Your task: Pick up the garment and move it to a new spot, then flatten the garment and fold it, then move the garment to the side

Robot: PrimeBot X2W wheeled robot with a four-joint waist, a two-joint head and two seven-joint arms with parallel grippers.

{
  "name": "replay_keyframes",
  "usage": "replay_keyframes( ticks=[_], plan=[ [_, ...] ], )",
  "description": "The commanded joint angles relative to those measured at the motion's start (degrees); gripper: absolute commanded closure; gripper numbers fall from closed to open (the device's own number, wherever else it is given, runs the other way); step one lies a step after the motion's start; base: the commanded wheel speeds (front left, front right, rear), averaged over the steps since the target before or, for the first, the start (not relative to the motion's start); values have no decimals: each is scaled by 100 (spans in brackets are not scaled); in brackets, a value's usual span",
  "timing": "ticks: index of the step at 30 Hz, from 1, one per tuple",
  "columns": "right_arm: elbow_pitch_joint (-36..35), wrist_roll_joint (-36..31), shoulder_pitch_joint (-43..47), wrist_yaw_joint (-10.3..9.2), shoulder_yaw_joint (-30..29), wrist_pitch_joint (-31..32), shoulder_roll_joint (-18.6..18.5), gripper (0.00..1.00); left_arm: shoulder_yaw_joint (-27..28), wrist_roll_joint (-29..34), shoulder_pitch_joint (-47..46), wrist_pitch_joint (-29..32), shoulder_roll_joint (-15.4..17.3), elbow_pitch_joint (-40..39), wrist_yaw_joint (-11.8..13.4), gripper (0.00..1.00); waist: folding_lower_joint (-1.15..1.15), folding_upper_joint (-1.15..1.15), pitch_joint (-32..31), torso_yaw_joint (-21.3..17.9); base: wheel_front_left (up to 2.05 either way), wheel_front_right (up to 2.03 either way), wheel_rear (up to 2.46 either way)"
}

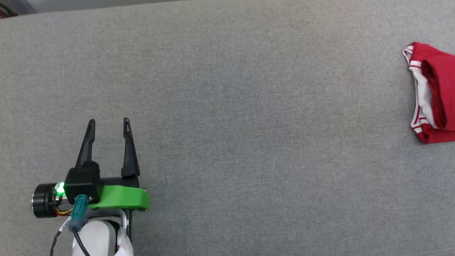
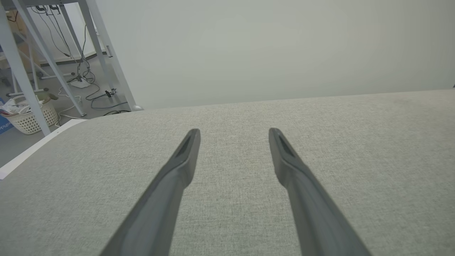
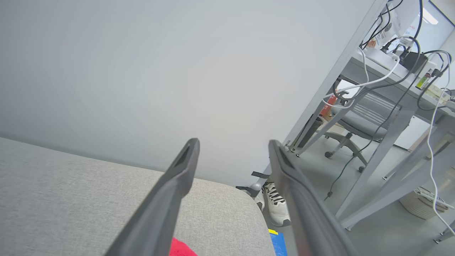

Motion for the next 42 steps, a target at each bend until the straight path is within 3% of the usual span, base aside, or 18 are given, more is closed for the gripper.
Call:
replay_keyframes(
  ticks=[1,9,19,31,42],
  plan=[
    [-269,-147,274,-5,-99,-127,264,0,29,-55,115,-33,-26,23,31,0,0,0,-574,192,0,0,0],
    [-1769,-503,1517,-5,-412,-383,1641,0,32,-95,353,-33,-96,165,29,0,0,0,-1062,549,0,0,0],
    [-2484,-438,3147,-5,-252,-403,2689,0,-107,-114,493,-33,-172,404,-43,0,0,0,-1453,918,0,0,0],
    [-2678,-478,4536,-5,-462,-404,3132,0,-192,-138,707,-33,-208,513,-126,0,0,0,-1646,1047,0,0,0],
    [-2771,-649,4808,-5,-554,-405,3210,0,-173,-162,759,-33,-214,607,-199,0,0,0,-1632,1034,0,0,0]
  ],
)
